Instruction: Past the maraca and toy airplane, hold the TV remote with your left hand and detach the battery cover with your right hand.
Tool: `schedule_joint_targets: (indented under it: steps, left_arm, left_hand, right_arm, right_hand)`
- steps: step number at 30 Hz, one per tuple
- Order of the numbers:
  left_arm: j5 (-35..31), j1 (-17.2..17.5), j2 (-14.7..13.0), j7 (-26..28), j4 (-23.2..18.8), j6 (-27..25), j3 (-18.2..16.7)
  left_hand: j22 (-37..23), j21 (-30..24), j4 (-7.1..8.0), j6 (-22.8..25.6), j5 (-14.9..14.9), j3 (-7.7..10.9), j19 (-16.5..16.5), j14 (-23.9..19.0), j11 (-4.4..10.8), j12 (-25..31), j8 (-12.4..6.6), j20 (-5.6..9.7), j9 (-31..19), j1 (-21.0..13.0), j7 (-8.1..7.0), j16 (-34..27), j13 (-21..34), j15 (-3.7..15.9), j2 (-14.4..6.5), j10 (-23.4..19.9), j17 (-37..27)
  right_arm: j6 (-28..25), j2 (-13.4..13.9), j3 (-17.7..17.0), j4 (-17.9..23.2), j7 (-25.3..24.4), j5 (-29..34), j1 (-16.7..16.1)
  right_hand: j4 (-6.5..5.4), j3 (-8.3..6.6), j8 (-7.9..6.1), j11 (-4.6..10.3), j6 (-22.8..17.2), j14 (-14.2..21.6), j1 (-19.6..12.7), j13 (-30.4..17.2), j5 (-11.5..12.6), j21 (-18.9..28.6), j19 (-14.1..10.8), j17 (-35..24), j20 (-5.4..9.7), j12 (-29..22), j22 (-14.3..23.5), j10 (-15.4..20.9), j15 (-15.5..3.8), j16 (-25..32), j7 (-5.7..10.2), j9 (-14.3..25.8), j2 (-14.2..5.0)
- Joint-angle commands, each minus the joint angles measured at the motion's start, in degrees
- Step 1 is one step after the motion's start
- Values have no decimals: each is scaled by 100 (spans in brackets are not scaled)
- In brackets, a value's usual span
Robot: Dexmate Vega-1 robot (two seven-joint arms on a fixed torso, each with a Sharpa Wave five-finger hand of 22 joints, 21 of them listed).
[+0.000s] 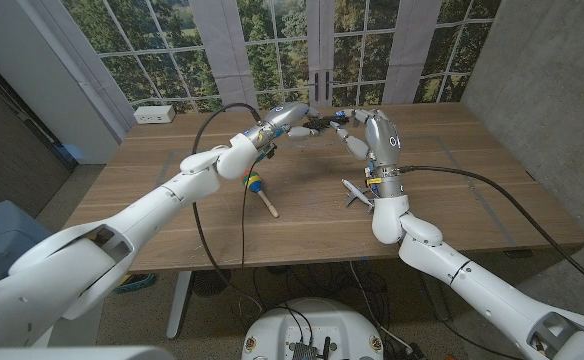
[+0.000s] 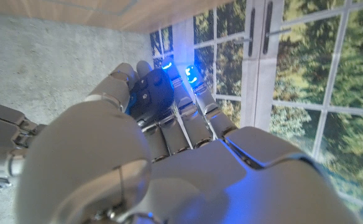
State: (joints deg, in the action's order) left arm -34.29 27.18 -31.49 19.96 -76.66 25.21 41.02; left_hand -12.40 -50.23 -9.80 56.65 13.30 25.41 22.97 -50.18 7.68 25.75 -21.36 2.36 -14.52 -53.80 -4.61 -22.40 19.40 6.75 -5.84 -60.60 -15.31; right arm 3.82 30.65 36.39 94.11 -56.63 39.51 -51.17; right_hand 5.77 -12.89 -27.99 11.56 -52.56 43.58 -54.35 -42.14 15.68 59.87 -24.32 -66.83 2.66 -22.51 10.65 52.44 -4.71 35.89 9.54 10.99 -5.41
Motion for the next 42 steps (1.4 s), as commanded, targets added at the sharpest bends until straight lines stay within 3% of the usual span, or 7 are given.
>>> schedule_joint_targets:
  steps: [1, 8, 17, 25, 28, 30, 42]
  left_arm:
    - [-354, 83, -91, 1097, -200, -109, 90]
    - [-362, 169, -160, 1070, -390, -210, 75]
    - [-425, 296, -259, 983, -662, -394, 41]
    - [-426, 353, -285, 919, -798, -424, 24]
    - [-423, 372, -289, 897, -840, -429, 16]
    - [-411, 386, -297, 867, -876, -427, 9]
    - [-399, 423, -286, 846, -911, -396, -22]
  left_hand:
    - [-16, -49, 169, 63, 37, 134, 56, -69, 438, 52, -41, 708, -27, -197, -47, 30, 27, 712, -261, -480, -23]
    - [-22, -82, 171, 60, 51, 120, 52, -74, 438, 42, -50, 720, -43, -194, -40, 49, 30, 712, -258, -488, -25]
    - [-29, -123, 171, 61, 72, 100, 32, -69, 438, 30, -60, 721, -57, -194, -43, 80, 37, 712, -249, -501, -28]
    - [-33, -163, 172, 73, 88, 83, 20, -63, 439, 14, -66, 730, -59, -193, -42, 110, 38, 712, -246, -508, -30]
    - [-34, -173, 172, 71, 93, 78, 12, -63, 439, 14, -65, 722, -58, -194, -41, 117, 43, 712, -246, -515, -31]
    - [-34, -182, 172, 71, 97, 75, 10, -64, 439, 8, -67, 723, -63, -195, -42, 122, 41, 712, -246, -514, -33]
    - [-36, -238, 167, 74, 115, 53, -10, -75, 440, -12, -72, 738, -69, -204, -36, 151, 47, 713, -249, -527, -43]
  right_arm:
    - [-410, 104, -8, 177, -67, 182, -136]
    - [-644, 183, -79, 370, 52, 126, -250]
    - [-973, 264, -202, 593, -52, 209, -458]
    - [-1479, 286, -311, 770, -75, 306, -631]
    - [-1602, 283, -302, 715, -211, 414, -631]
    - [-1688, 292, -295, 693, -266, 473, -629]
    - [-1984, 263, -335, 615, -518, 439, -638]
  right_hand:
    - [48, -268, -73, 8, -319, 114, -211, -74, -55, 51, 46, 3, 453, -18, 13, 177, -829, -58, 182, 28, -366]
    - [85, -329, -62, 6, -340, 206, -227, -105, -113, 76, 69, 2, 499, -27, 17, 241, -824, -88, 165, 28, -373]
    - [19, -374, -24, 3, -250, 204, -131, -136, -174, 109, 101, 9, 527, 19, 24, 179, -818, -166, 145, 59, -435]
    - [-69, -564, 66, 0, -77, 107, -53, -140, -228, 162, 160, 35, 535, 150, 24, 12, -830, -347, 160, 94, -541]
    - [150, -728, 33, 3, -205, 190, -252, -180, -272, 224, 120, 27, 514, 146, 15, 88, -846, -399, 184, 82, -411]
    - [225, -792, 20, 1, -279, 290, -308, -181, -304, 257, 113, 20, 498, 124, 12, 222, -839, -411, 184, 68, -366]
    - [230, -862, 14, -5, -371, 447, -237, -235, -371, 329, 124, 17, 565, 118, 11, 362, -828, -489, 98, 69, -313]
